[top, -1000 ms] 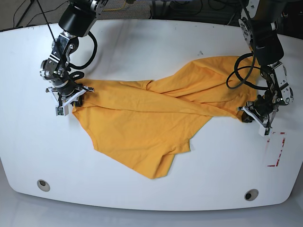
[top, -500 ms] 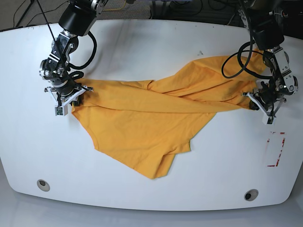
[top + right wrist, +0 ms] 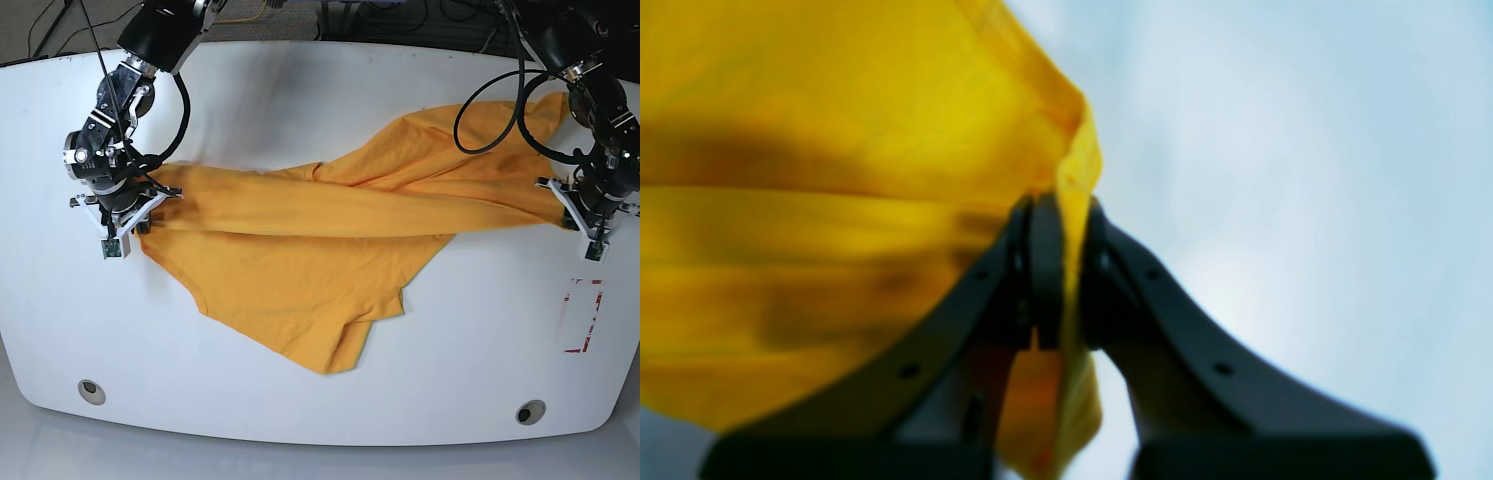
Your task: Layout the t-shirt on the table in an organized manner, then fold the t-shirt properly
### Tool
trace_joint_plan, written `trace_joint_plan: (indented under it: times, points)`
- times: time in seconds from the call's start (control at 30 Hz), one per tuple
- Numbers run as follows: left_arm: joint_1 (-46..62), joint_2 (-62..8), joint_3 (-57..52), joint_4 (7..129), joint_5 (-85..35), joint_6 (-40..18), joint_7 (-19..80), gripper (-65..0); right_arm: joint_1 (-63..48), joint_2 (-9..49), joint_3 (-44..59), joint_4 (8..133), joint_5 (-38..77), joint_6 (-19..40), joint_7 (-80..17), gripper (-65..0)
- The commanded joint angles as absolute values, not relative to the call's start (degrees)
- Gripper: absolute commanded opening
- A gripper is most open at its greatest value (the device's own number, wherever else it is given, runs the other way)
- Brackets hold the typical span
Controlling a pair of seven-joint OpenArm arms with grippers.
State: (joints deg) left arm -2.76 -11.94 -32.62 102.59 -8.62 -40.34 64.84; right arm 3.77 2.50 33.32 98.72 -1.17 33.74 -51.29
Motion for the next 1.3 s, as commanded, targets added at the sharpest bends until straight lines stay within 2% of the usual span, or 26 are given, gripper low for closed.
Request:
trace_joint_plan:
  times: [0.0,0.4,0.57,0.87,1.27]
  points:
    - [-5.0,-13.0,-32.6,106.0,-8.7,-40.0,65.2,-64.7,4.7,3.2,33.4,102.0,-1.3,33.5,-50.3,-63.7]
    - [-15.4,-13.1,-32.6,111.5,-8.7,-40.0,76.4,-64.7,5.0,3.5,30.1,103.7,-1.4,33.5,-50.3,-63.7]
    - [-19.2,-13.1,-32.5,112.2,-8.7,-40.0,77.8,-64.7,6.0,3.6,30.0,103.7,-1.4,33.5,-50.3,-63.7]
    - [-26.7,-12.7,-28.5,112.2,-8.3,-40.0,77.8,-64.6,13.3,4.8,29.8,103.3,-1.5,33.5,-50.3,-63.6]
    - [-44.2,-12.8,-26.9,112.1,-8.4,-40.0,79.9,-64.6,26.8,10.0,20.8,103.1,-1.6,33.2,-50.9,-63.6]
